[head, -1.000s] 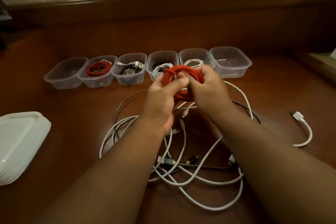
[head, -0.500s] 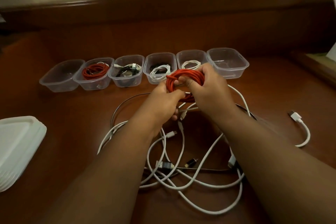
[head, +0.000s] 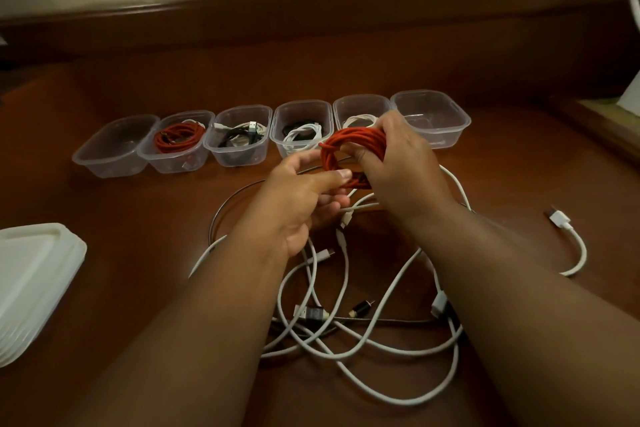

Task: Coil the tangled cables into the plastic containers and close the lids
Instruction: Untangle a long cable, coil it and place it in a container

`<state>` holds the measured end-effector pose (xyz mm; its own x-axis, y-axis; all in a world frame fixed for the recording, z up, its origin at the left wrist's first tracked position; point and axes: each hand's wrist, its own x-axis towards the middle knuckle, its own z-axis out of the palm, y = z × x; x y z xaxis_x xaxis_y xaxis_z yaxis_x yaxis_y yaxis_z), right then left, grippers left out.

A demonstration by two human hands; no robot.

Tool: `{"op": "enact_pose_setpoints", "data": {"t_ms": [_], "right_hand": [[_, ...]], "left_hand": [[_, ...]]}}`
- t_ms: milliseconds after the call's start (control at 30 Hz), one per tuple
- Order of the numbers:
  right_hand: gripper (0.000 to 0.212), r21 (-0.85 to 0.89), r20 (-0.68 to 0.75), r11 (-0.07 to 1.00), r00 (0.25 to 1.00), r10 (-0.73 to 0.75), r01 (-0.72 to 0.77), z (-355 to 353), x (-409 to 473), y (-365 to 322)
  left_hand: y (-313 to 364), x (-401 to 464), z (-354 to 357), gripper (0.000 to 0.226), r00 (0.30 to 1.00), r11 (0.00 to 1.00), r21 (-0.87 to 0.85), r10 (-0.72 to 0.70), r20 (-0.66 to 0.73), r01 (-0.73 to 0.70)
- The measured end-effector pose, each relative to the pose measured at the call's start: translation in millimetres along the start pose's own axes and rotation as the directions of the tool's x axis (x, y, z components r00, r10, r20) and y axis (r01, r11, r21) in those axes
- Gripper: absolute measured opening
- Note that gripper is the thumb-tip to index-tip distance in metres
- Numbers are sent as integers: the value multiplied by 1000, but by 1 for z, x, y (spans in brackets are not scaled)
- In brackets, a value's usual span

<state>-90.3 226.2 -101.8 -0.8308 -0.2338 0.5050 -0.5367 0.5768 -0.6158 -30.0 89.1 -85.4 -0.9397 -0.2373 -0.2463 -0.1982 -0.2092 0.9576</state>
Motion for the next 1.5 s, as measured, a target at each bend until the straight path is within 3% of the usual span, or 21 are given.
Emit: {"op": "enact_pose_setpoints", "data": {"t_ms": [200, 367, 467, 567, 767, 933, 1067, 1167, 1267, 1400, 1500], "right_hand": [[28, 203, 73, 964, 984, 162, -173, 0, 4, 4], [31, 247, 187, 930, 956, 228, -270, -3, 11, 4], [31, 251, 195, 929, 954, 228, -273, -3, 10, 3], [28, 257, 139, 938, 969, 202, -233, -1, 5, 3], [27, 315, 126, 913, 965, 229, -258, -2, 5, 2], [30, 341, 212, 862, 924, 318, -375, 3, 8, 4], [18, 472, 280, 728, 867, 412, -497, 1, 10, -1], [36, 582, 369, 524, 776, 512, -622, -2, 10, -6], [41, 648, 480, 309, 688, 544, -696, -2, 5, -13], [42, 716, 612, 54, 663, 430, -696, 0, -2, -21], [48, 687, 723, -173, 638, 265, -706, 1, -4, -24]], "left_hand": [[-3, 0, 4, 41, 999, 995, -96, 21, 36, -18], [6, -2, -8, 29, 979, 1000, -26, -4, 202, 10], [10, -7, -8, 36, 991, 994, 102, 18, 130, -31], [6, -11, -2, 39, 990, 972, 189, 140, 17, -141], [1, -13, 7, 35, 981, 981, -8, 194, -17, -194], [-3, -13, 11, 31, 968, 962, 114, 251, 5, -250], [-2, -13, 5, 26, 957, 915, 280, 284, 64, -291], [-4, -13, 2, 39, 918, 819, 420, 382, 109, -391], [-7, -11, 2, 36, 866, 769, 425, 493, 81, -478], [-10, -7, -1, 27, 843, 801, 343, 536, -42, -491], [-8, -6, -3, 45, 876, 868, 184, 478, -63, -461]]}}
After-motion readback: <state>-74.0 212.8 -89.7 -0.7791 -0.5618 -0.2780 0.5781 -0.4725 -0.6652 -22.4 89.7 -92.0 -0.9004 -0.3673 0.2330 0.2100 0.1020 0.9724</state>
